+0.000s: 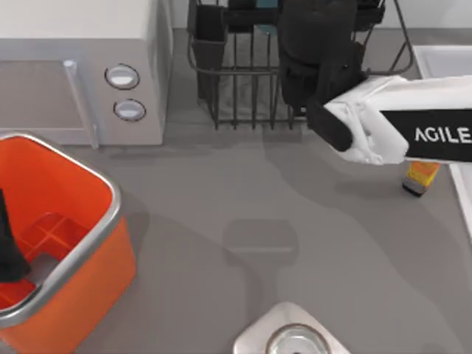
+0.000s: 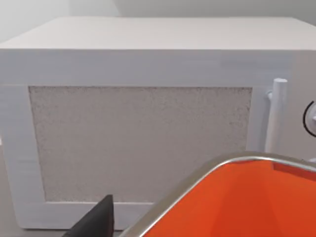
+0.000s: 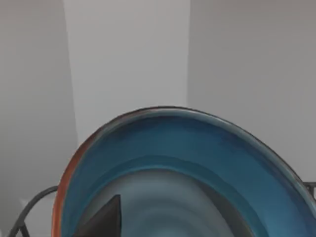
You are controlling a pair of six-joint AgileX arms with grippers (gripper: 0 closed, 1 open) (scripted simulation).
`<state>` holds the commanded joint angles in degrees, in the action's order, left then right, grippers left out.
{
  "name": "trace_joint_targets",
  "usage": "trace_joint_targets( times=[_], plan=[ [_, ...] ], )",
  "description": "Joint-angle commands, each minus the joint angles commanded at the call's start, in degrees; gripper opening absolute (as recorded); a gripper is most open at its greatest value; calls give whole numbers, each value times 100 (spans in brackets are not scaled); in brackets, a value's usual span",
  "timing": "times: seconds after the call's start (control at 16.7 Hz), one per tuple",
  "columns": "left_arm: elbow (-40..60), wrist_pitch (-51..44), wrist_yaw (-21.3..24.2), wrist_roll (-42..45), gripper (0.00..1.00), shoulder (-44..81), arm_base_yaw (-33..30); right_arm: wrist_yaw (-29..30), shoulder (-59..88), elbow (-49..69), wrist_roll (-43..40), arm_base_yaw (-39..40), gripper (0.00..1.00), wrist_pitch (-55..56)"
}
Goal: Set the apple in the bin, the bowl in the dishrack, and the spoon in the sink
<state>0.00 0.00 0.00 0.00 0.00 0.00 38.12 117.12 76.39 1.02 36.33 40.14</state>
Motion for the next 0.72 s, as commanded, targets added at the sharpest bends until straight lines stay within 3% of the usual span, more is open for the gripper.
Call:
trace_joint_targets(
  times=[0.3, 0.72],
  plan=[
    [0, 0, 0, 0, 100, 0, 0, -459, -572, -506, -73, -297, 100, -117],
    [0, 0, 0, 0, 100, 0, 0, -2250, -3731, -3060, 215, -1391, 100, -877]
  ],
)
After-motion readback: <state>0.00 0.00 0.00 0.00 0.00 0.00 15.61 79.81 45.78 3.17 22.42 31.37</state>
